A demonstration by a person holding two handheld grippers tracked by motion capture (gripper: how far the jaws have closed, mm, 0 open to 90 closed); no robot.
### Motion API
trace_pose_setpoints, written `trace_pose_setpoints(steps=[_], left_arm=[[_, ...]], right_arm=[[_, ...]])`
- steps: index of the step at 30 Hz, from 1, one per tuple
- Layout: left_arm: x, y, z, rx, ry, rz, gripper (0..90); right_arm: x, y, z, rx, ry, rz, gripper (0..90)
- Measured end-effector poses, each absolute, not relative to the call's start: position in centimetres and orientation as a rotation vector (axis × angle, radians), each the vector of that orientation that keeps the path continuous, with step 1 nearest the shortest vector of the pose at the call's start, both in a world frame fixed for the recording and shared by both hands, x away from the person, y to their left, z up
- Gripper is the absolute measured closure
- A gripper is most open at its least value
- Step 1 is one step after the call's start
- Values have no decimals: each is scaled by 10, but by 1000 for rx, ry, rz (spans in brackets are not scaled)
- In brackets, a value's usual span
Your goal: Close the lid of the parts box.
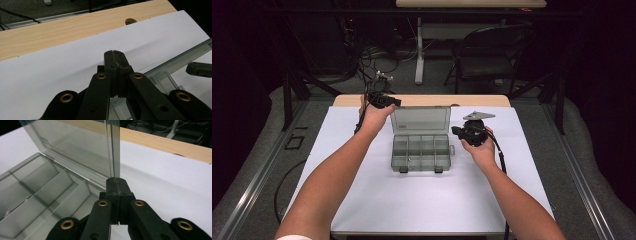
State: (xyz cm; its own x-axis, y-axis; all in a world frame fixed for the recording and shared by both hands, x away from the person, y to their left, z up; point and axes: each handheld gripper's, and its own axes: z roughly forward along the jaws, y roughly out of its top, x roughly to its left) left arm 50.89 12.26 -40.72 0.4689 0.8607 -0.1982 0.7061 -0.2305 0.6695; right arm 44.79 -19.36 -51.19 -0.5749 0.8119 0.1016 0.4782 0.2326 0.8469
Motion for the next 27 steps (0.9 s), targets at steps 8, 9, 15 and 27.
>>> trace_pose_setpoints(steps=[8, 9, 15, 27], left_arm=[[502, 123, -407, 2012, 1287, 286, 900], [501, 123, -407, 2012, 1284, 288, 900], [494, 122, -408, 2014, 1253, 278, 900], [480, 125, -417, 2030, 1228, 231, 900]], right_arm=[[441, -188, -512, 1173, 2216, 1330, 900], [440, -186, -511, 1175, 2215, 1333, 900], [439, -181, -512, 1175, 2233, 1336, 900], [434, -177, -510, 1174, 2240, 1372, 900]])
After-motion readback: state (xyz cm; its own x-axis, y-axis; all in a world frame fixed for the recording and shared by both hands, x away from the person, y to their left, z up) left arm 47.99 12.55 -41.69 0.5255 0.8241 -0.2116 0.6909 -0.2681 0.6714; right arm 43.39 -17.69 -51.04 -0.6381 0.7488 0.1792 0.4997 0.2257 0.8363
